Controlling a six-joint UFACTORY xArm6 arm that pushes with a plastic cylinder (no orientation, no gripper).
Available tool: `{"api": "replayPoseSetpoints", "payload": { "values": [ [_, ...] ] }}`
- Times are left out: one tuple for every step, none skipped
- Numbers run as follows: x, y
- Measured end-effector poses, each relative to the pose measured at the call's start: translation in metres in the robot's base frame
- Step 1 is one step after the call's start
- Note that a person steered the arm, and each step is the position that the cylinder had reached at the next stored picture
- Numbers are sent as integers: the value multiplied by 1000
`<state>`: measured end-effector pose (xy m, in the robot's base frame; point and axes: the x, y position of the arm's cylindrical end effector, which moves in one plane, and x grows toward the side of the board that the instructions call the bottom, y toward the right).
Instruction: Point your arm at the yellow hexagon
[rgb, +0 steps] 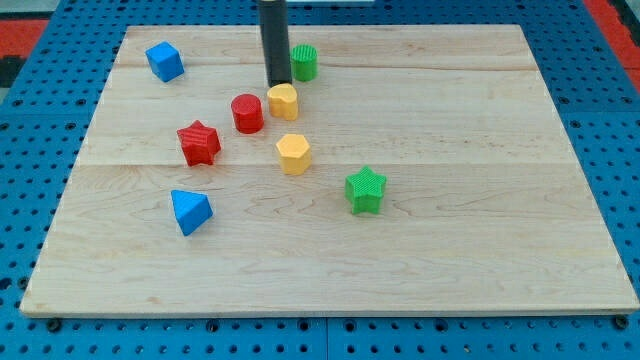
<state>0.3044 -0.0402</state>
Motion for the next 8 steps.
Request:
{"api": "replayPoseSetpoints", "payload": {
  "values": [
    [-24, 27],
    [-24, 36],
    [-11, 62],
    [-11, 70],
    [-11, 79],
    [-11, 86],
    [-11, 93],
    [5, 107]
  ]
}}
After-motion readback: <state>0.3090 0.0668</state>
